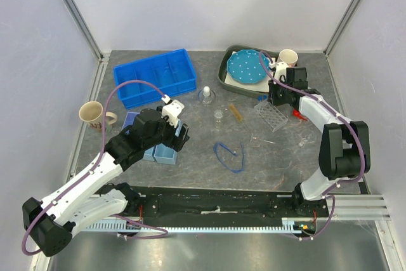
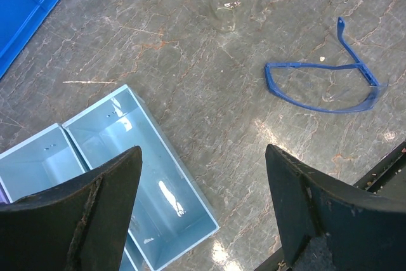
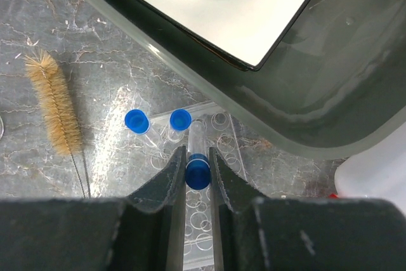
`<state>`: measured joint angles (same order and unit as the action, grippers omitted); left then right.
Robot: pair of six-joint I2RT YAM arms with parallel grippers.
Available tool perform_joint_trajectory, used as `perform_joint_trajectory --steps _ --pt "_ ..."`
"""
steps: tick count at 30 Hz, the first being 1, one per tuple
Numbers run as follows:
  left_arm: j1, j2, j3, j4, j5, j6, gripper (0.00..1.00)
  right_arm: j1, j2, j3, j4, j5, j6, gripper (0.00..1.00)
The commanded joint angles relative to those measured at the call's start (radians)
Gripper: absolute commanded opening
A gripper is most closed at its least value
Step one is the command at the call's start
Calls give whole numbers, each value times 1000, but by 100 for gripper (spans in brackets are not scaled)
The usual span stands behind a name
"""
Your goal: Organize the chemistry lab equipment
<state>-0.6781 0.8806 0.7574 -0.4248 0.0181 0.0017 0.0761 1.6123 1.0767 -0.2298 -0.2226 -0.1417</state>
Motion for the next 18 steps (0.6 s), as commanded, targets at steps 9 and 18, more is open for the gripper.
perform_joint_trajectory --steps 9,18 --pt "2 0 -3 12 -15 43 85 11 64 74 14 -1 -15 21" --pt "2 -5 -6 12 -14 44 85 19 61 97 -25 -9 -29 36"
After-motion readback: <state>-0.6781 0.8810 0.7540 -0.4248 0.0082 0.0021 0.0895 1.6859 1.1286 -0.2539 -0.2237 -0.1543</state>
